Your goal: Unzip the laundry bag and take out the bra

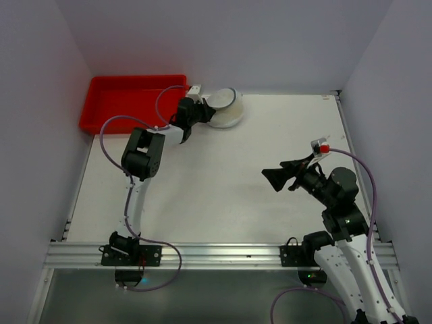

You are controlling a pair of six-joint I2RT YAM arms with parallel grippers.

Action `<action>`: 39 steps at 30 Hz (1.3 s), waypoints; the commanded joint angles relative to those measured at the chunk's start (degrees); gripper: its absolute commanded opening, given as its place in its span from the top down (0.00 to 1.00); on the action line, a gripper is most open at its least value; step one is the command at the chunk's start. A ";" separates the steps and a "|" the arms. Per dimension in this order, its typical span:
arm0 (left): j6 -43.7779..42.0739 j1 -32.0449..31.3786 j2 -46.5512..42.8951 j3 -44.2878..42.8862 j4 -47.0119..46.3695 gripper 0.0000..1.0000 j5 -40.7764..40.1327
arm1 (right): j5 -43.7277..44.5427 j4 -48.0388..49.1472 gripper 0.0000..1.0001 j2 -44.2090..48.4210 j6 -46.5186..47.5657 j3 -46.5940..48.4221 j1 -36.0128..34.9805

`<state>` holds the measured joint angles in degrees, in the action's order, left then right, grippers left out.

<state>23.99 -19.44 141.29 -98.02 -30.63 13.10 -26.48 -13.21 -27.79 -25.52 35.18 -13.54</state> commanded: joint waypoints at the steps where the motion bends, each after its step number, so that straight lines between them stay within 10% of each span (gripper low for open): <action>1: 0.88 -3.57 -15.84 10.80 -1.02 1.00 0.35 | 3.27 -1.11 0.01 -2.44 -1.46 0.68 0.09; 12: 9.75 -20.36 -56.78 61.60 5.94 1.00 -18.90 | 5.29 -2.18 0.02 -8.60 -5.59 1.74 -0.43; 15: 14.50 -24.49 -67.67 71.89 8.38 0.69 -22.76 | 5.82 -0.77 0.07 -9.12 -5.86 0.33 -1.05; 17: 16.78 -28.10 -73.24 76.12 11.89 0.25 -25.84 | 5.83 -0.85 0.10 -10.96 -6.21 0.42 -1.83; 20: 18.63 -29.43 -84.49 78.07 19.54 0.00 -25.15 | 6.17 -0.76 0.13 -13.15 -6.74 0.24 -4.72; 27: 19.60 -29.07 -97.17 69.29 39.75 0.00 -22.77 | 12.50 0.38 0.20 -20.18 -9.10 -1.52 -12.82; 39: 1.42 -13.87 -69.62 50.56 34.95 0.02 -11.61 | 13.92 4.76 0.24 -29.77 -17.62 -1.68 -26.71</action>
<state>31.57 -36.34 64.90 -45.39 6.42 -4.38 -13.34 -12.93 -56.62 -38.76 34.02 -39.13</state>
